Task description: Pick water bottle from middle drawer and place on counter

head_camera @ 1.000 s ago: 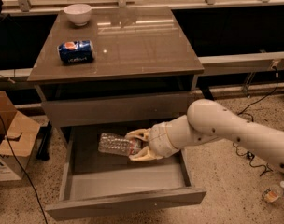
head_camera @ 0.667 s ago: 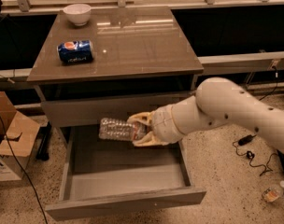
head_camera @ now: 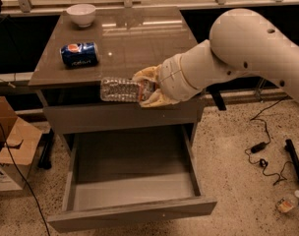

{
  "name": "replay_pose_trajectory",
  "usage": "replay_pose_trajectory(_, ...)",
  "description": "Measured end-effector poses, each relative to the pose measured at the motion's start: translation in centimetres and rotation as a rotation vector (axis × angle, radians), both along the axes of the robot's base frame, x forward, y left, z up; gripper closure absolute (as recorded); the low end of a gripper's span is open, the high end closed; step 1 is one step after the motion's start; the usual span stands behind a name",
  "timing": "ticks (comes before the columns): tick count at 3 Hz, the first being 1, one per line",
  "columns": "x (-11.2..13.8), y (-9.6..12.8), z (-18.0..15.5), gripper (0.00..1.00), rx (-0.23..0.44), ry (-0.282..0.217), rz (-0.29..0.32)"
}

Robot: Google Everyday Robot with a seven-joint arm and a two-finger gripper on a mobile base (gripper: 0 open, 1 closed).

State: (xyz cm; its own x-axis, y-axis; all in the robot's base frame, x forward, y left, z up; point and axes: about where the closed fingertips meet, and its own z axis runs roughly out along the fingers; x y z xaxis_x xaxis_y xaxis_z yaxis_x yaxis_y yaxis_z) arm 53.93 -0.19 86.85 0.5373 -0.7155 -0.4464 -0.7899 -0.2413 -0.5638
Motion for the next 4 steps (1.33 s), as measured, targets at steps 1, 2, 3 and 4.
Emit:
replay_pose_trajectory(1, 0.0, 0.0, 0.0, 1.0, 0.0, 0.0, 0.0)
replay_pose_trajectory(2, 2.2, -0.2, 1.3, 1.0, -0.034, -0.049, -0.01)
replay_pose_trajectory(3, 5.8, -1.2, 3.7, 1.0, -0.049, -0.118, -0.019)
replay_pose_trajectory(4, 9.4, -2.5, 5.6, 1.0, -0.057, -0.166, -0.038)
